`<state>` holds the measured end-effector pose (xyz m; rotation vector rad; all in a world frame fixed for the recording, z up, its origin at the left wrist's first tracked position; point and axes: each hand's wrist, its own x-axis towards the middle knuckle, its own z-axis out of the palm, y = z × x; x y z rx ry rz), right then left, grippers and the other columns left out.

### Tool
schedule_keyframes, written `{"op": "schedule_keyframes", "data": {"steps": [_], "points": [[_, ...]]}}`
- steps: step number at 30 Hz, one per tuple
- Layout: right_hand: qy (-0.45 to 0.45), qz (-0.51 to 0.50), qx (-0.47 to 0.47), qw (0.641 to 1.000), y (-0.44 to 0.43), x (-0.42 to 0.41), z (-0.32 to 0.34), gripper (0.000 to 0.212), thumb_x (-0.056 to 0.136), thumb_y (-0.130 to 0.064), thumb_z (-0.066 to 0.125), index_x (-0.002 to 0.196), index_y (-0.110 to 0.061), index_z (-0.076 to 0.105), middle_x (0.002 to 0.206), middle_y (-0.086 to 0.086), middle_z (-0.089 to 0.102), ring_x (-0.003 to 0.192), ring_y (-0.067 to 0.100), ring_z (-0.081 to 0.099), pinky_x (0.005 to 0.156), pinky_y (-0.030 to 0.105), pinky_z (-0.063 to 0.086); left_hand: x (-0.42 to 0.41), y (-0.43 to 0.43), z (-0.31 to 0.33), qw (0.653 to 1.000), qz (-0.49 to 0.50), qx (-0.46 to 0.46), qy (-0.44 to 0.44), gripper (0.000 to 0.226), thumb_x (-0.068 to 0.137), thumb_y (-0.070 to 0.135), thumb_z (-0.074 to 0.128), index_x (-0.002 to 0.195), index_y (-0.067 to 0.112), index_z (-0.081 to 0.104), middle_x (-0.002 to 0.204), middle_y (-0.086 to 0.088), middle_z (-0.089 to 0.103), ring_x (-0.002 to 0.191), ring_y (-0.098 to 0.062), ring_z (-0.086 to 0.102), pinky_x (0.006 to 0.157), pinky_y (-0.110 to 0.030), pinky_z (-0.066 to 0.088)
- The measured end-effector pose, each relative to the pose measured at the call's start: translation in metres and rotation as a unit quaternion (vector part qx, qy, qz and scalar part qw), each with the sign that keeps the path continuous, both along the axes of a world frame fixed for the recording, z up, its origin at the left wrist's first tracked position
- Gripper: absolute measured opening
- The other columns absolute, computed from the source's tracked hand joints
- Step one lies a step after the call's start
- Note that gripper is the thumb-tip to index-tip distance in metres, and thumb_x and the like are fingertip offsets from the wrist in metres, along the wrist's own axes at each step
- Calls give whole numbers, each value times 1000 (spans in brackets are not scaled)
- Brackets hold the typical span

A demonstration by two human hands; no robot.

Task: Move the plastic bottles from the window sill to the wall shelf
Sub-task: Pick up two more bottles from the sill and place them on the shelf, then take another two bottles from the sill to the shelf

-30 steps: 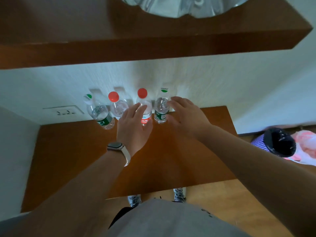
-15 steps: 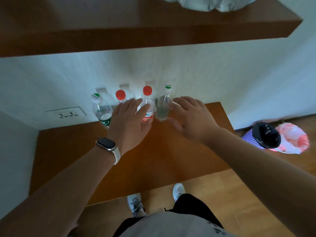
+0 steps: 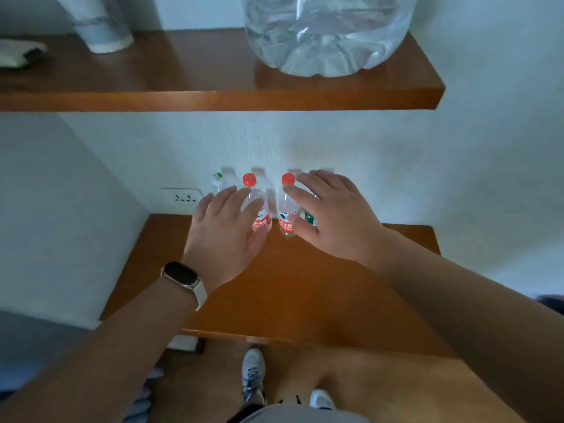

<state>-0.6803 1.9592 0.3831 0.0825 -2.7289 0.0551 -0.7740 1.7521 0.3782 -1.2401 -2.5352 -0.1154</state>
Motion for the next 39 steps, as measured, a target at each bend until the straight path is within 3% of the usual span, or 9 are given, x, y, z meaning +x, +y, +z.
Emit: {"op": "schedule_keyframes", "data": {"steps": [11, 23, 31, 39], "points": [[-15, 192, -34, 981, -59, 1, 19, 47, 97, -45, 42, 129, -15, 60, 133, 7, 58, 124, 31, 50, 102, 49, 41, 83, -80, 34, 973, 231, -28, 0, 50, 99, 49, 36, 139, 22, 50, 145, -7, 51, 136, -31, 42, 112, -51, 28], [37, 357, -30, 933, -180, 0, 58, 49, 98, -45, 42, 133, -15, 59, 133, 7, 57, 126, 27, 47, 104, 44, 38, 143, -204, 54, 934, 354, 32, 34, 47, 95, 45, 44, 132, 19, 58, 140, -8, 56, 133, -32, 47, 108, -52, 32], [50, 429, -10, 902, -305, 22, 63, 49, 96, -45, 48, 128, -11, 63, 130, 11, 60, 120, 31, 53, 97, 45, 41, 202, -323, 60, 913, 384, 91, 105, 42, 94, 39, 54, 125, 13, 63, 133, -10, 60, 126, -34, 52, 105, -53, 38], [54, 521, 1, 852, -481, 79, 67, 50, 95, -45, 50, 130, -11, 62, 132, 13, 60, 123, 34, 52, 97, 50, 43, 288, -474, 46, 865, 473, 119, 120, 41, 93, 40, 57, 123, 14, 65, 129, -9, 62, 124, -34, 53, 105, -49, 36]]}}
